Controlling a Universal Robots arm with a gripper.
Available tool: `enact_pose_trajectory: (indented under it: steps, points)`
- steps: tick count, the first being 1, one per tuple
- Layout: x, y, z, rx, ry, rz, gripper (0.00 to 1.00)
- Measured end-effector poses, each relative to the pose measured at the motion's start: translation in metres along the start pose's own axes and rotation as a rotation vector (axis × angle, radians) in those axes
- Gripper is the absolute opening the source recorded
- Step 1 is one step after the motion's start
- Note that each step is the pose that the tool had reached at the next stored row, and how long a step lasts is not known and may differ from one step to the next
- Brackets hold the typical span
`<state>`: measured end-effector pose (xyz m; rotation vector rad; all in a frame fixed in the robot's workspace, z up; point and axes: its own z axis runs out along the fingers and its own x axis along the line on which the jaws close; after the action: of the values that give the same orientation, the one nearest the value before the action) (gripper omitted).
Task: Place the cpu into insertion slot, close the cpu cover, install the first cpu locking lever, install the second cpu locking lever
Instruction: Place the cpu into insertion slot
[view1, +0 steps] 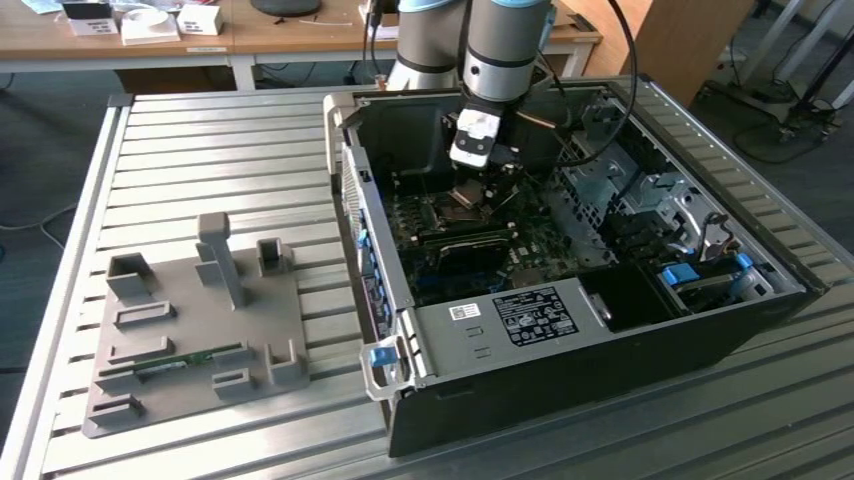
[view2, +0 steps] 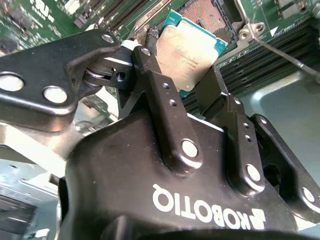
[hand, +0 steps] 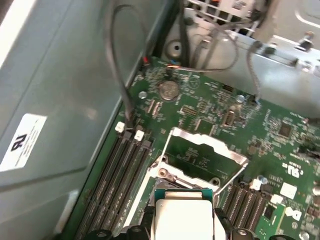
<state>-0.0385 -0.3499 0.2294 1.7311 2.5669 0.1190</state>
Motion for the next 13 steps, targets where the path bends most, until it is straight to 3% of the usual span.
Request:
enact_pose_trajectory:
  steps: [3,13]
  points:
    - [0.0000,0.0000,0.0000,-0.0001,-0.0034,0.037,0.54]
    - [0.0004,-0.0007,0.0000,-0.0003,-0.0038,0.041,0.54]
